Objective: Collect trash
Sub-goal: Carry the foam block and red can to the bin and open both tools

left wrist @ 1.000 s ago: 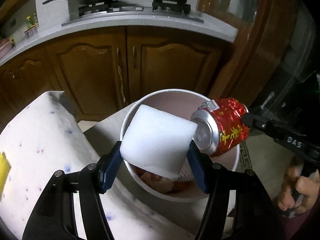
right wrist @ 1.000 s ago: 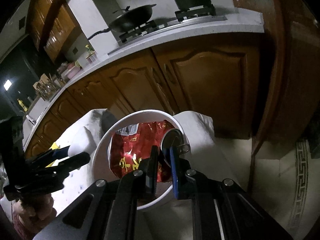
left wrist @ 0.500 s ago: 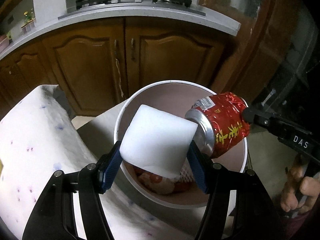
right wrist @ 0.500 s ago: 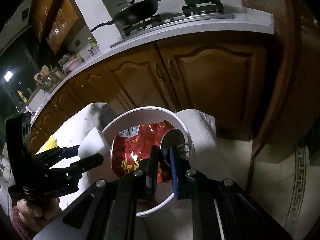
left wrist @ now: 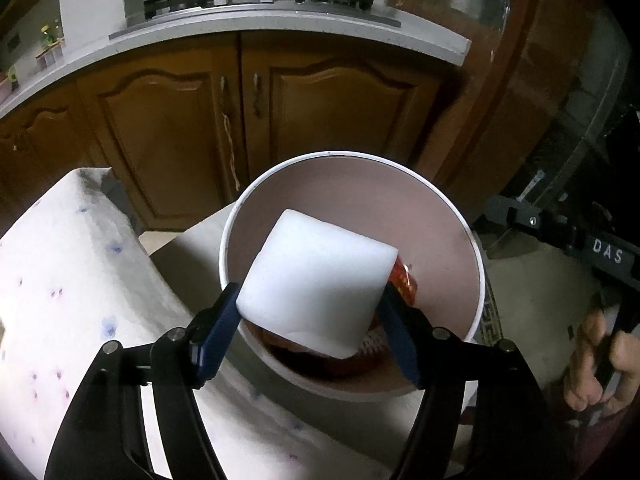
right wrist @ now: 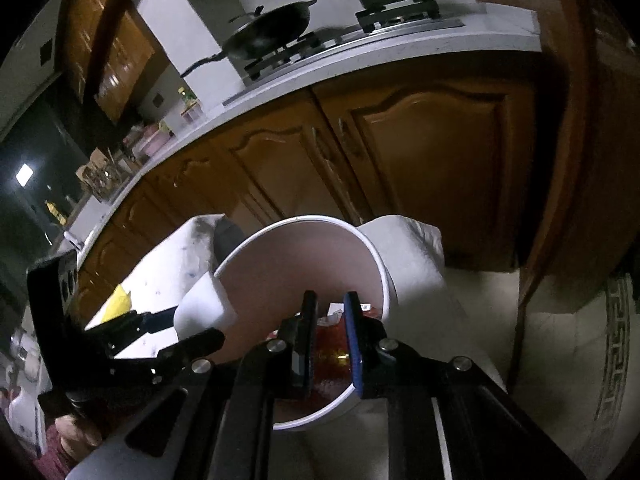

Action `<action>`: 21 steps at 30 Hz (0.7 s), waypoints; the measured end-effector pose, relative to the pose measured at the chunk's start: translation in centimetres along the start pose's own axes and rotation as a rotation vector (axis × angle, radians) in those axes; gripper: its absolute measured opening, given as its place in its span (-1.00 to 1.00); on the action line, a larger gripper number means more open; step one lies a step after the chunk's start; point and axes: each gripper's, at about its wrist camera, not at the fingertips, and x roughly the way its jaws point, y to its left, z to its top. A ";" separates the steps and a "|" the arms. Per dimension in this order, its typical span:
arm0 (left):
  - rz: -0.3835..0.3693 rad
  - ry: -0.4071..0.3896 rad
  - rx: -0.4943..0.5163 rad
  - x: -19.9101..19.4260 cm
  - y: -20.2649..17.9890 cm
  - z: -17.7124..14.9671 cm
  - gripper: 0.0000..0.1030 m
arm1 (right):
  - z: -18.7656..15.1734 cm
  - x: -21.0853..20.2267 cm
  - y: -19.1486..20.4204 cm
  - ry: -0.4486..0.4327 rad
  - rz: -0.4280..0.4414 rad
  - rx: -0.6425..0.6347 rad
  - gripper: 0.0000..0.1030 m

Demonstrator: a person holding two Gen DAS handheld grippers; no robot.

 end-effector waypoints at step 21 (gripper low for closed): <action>0.123 -0.139 -0.047 -8.7 1.5 -5.7 0.57 | -2.1 -2.7 2.8 -0.086 0.089 0.037 0.37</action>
